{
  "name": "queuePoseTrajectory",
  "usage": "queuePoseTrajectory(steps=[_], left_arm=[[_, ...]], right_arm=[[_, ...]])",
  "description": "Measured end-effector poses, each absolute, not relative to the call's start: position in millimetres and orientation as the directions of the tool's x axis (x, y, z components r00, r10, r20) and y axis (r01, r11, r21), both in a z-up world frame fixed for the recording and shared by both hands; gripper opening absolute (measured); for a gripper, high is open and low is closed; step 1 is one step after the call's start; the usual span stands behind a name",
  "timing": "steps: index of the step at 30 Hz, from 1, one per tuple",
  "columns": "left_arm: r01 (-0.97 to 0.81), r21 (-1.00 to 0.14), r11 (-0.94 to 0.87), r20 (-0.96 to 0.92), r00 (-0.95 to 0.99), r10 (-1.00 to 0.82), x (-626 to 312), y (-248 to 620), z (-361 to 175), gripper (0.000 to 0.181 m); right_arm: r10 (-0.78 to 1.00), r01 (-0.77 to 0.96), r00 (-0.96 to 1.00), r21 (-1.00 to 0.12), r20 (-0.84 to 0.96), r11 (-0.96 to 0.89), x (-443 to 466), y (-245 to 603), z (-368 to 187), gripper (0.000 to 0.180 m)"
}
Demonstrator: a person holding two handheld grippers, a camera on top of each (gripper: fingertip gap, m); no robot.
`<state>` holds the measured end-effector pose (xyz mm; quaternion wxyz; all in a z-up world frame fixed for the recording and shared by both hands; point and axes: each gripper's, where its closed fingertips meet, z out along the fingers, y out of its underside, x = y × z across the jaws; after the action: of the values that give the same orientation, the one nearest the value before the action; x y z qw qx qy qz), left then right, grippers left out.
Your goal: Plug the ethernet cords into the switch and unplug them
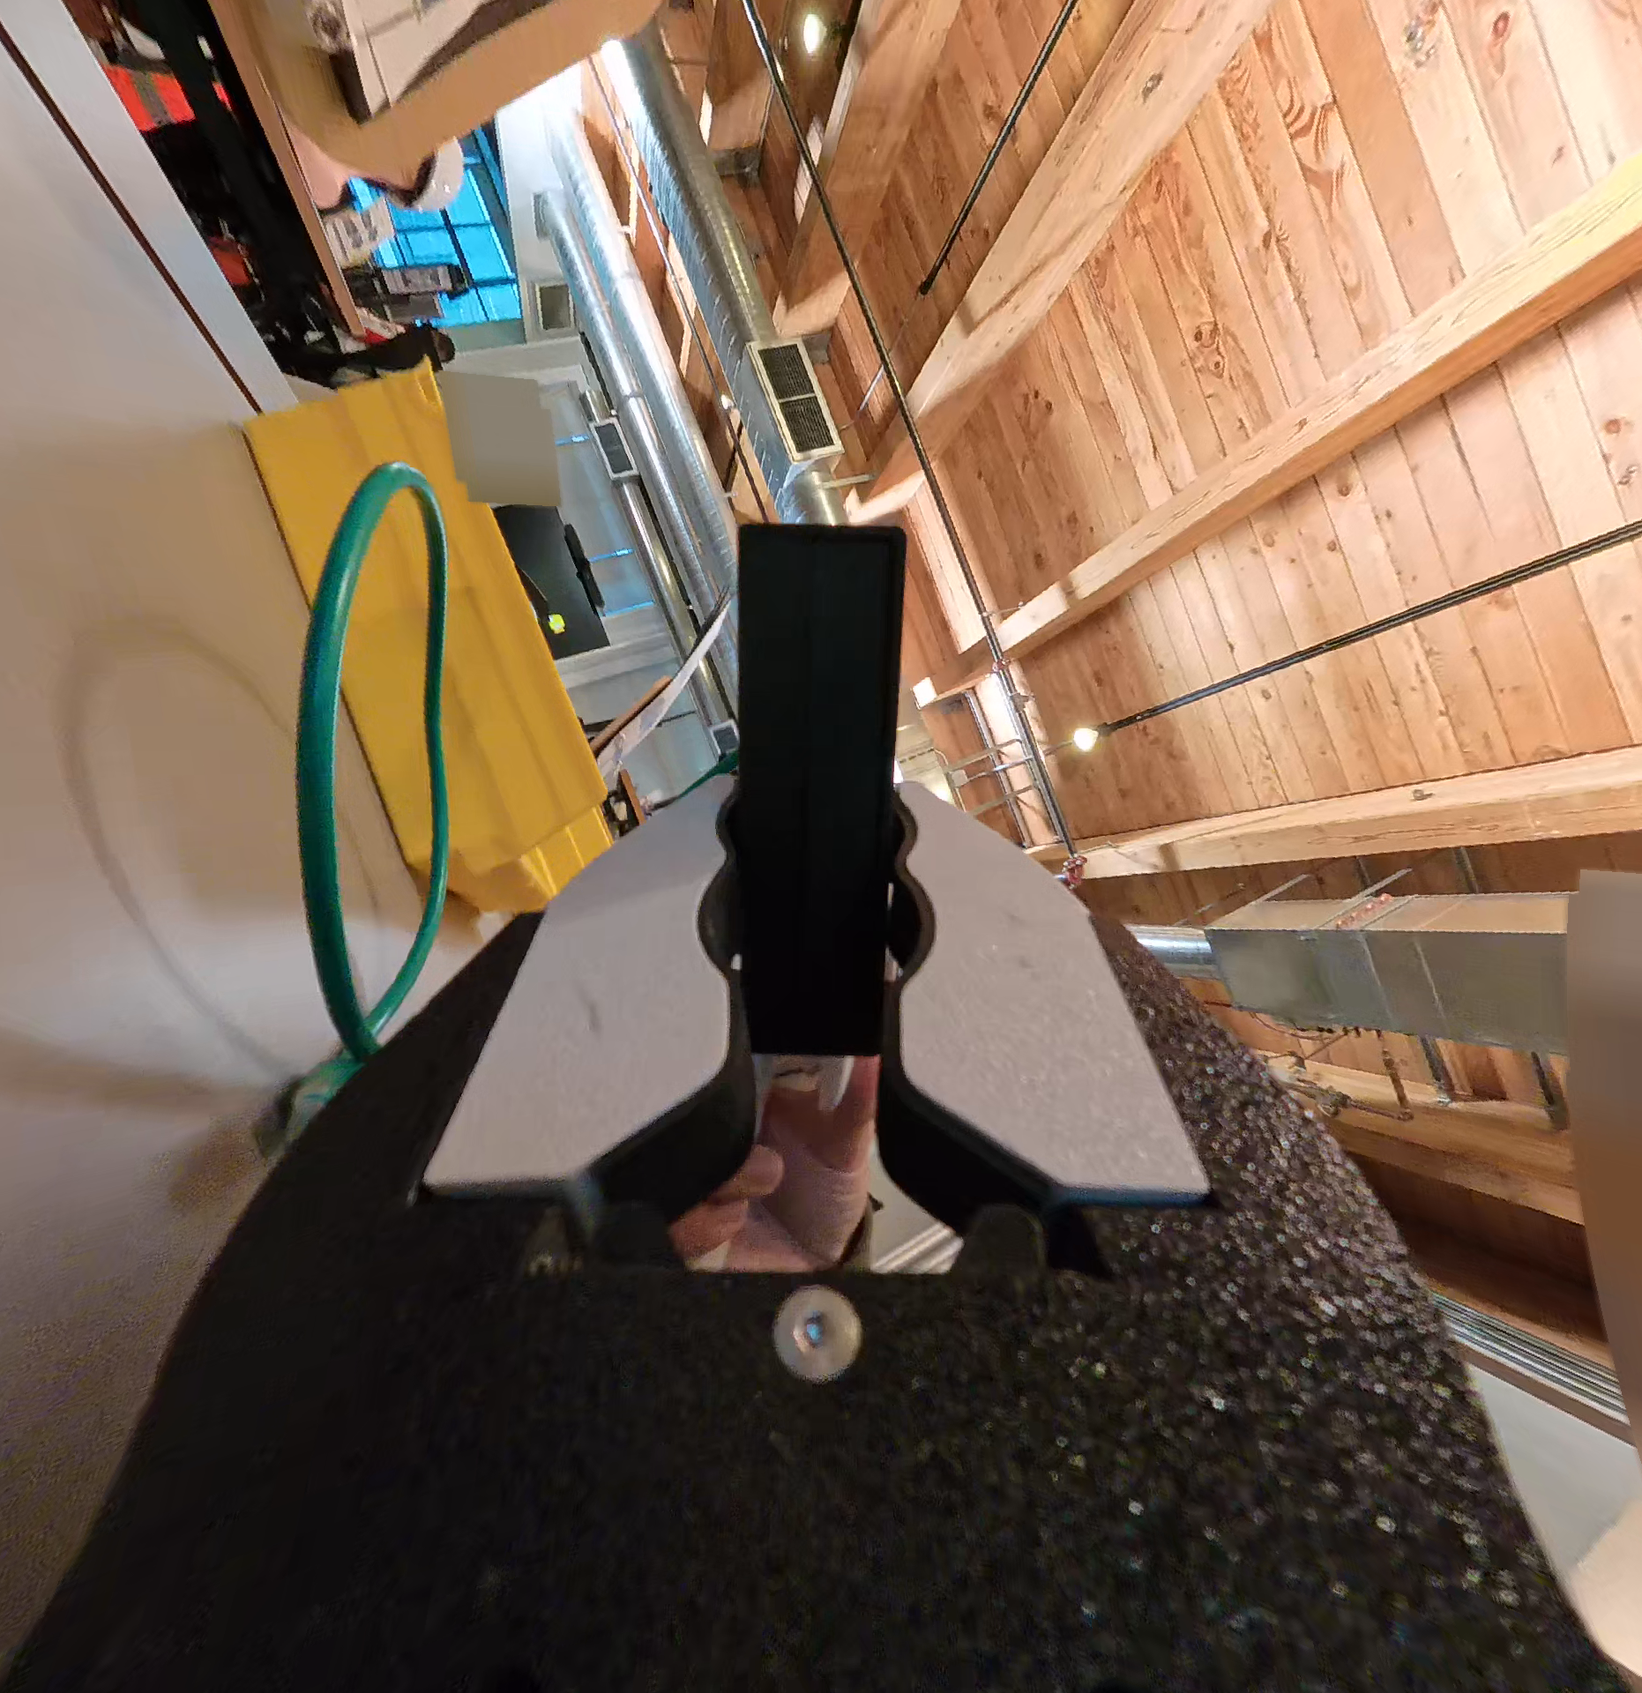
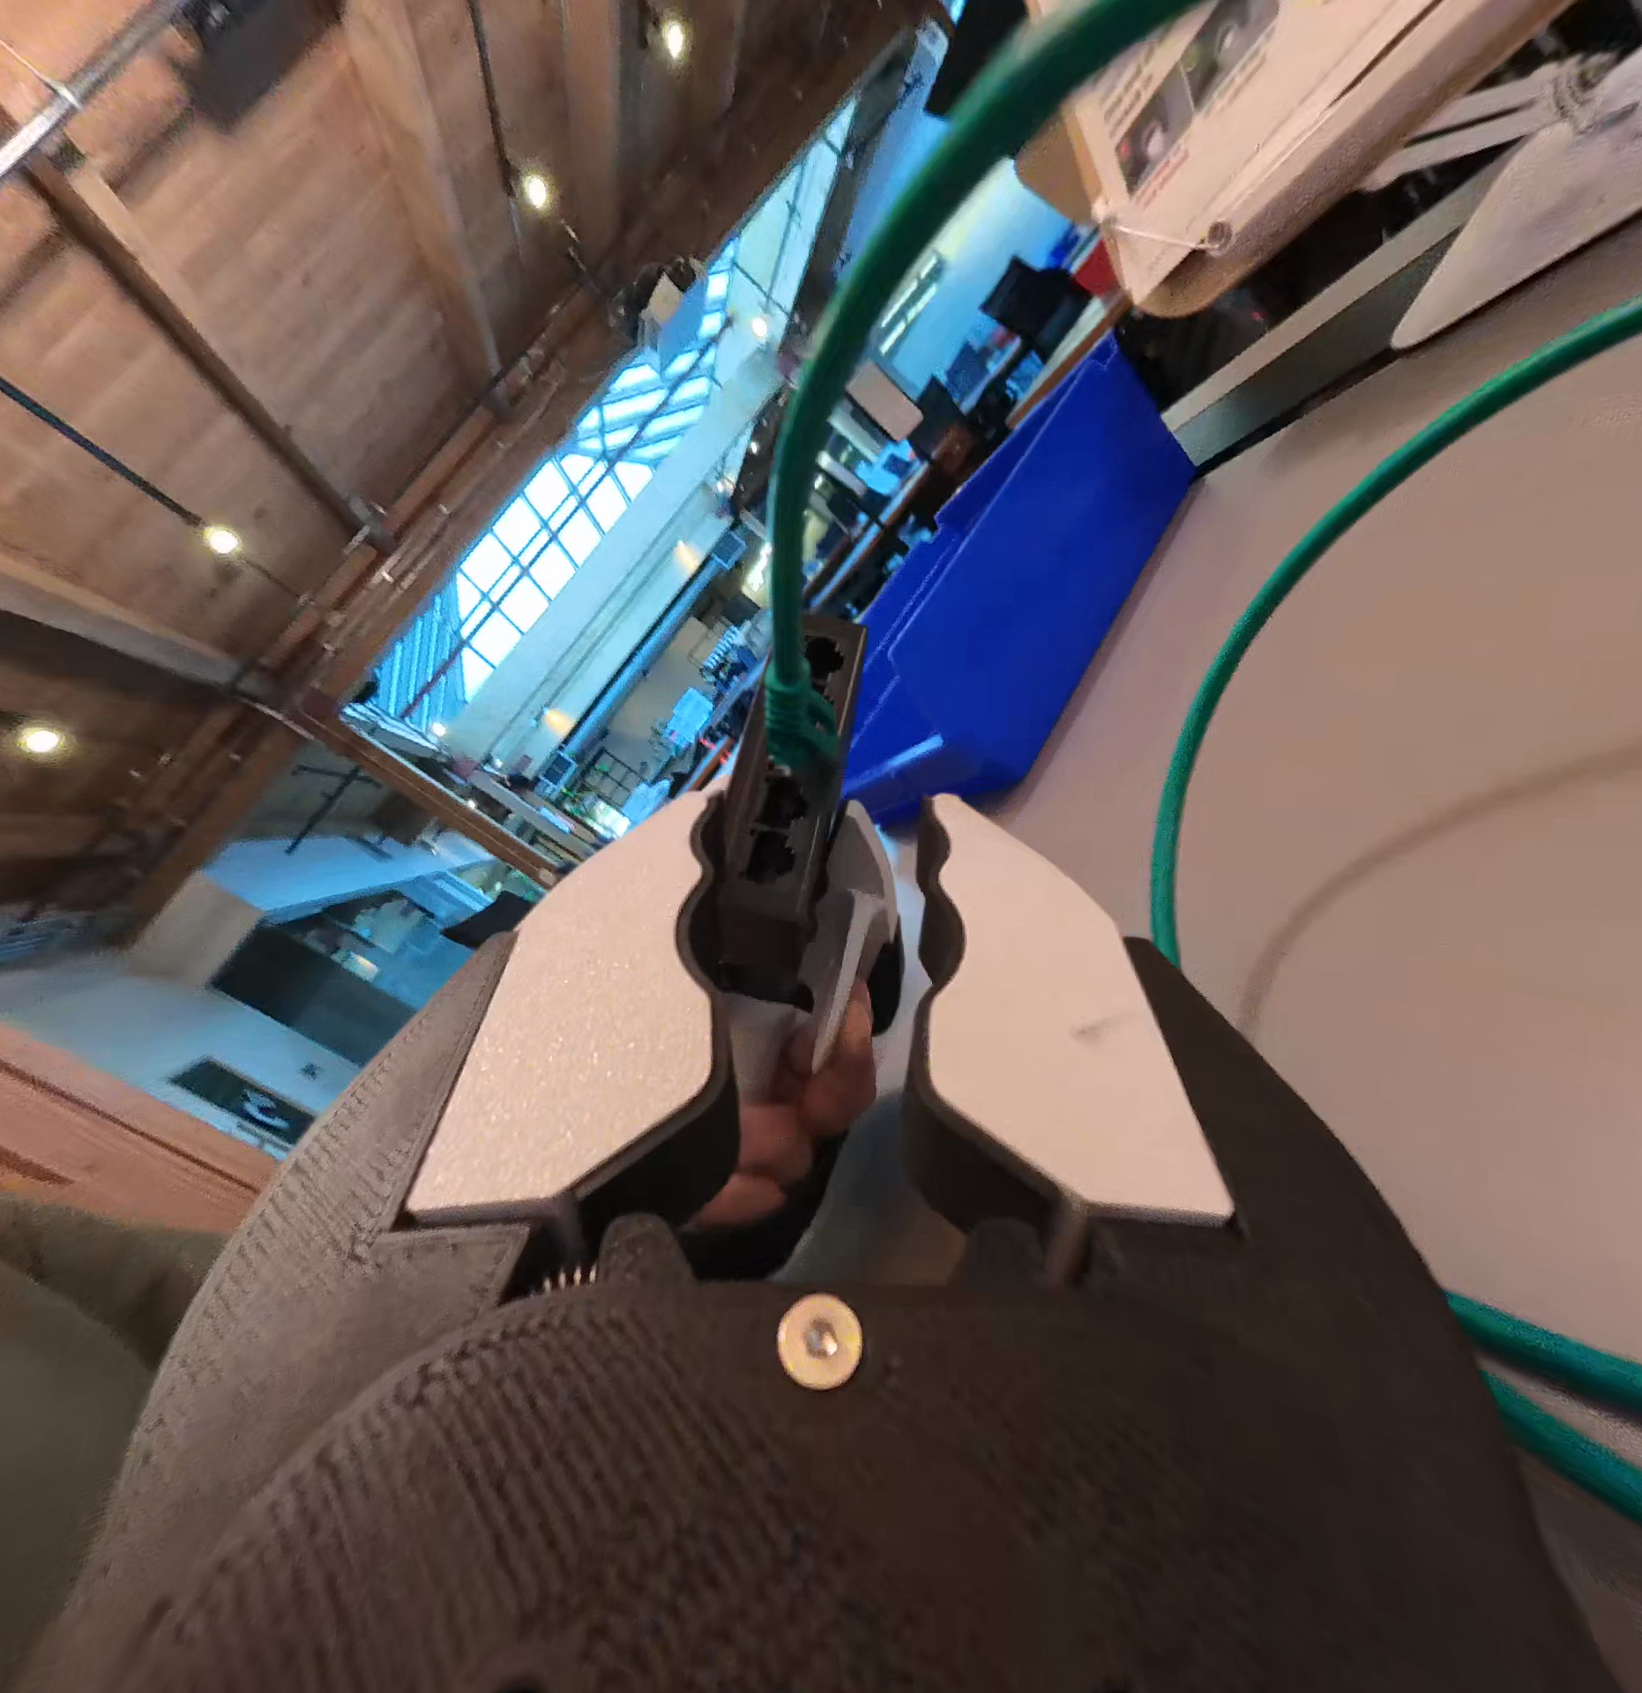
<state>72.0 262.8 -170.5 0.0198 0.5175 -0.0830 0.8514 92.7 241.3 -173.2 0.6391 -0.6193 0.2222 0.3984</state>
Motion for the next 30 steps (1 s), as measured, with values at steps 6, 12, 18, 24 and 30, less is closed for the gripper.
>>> queuePoseTrajectory(steps=[6,12,18,24,30], left_arm=[[-0.133,-0.161,-0.978,0.891,-0.447,-0.085,75.4,251.4,-170.7,0.027],[-0.128,-0.224,-0.966,0.893,-0.423,-0.151,77.6,247.2,-174.7,0.027],[-0.128,-0.271,-0.954,0.892,-0.407,-0.199,79.8,243.3,-179.3,0.027],[-0.155,-0.272,-0.95,0.902,-0.386,-0.195,82.3,239.8,-187.5,0.027],[-0.179,-0.288,-0.941,0.902,-0.382,-0.204,82.4,238.2,-187.7,0.027]], right_arm=[[0.202,-0.791,0.598,-0.611,-0.776,-0.005,93.3,250.6,-173.3,0.03],[0.189,-0.766,0.63,-0.642,-0.753,-0.004,94.0,248.8,-170.3,0.015],[0.173,-0.802,0.592,-0.597,-0.787,0.032,97.8,250.1,-174.0,0.015],[0.157,-0.841,0.539,-0.54,-0.827,0.039,100.6,249.3,-182.5,0.015],[0.175,-0.863,0.504,-0.5,-0.846,0.068,100.8,248.4,-182.6,0.015]])
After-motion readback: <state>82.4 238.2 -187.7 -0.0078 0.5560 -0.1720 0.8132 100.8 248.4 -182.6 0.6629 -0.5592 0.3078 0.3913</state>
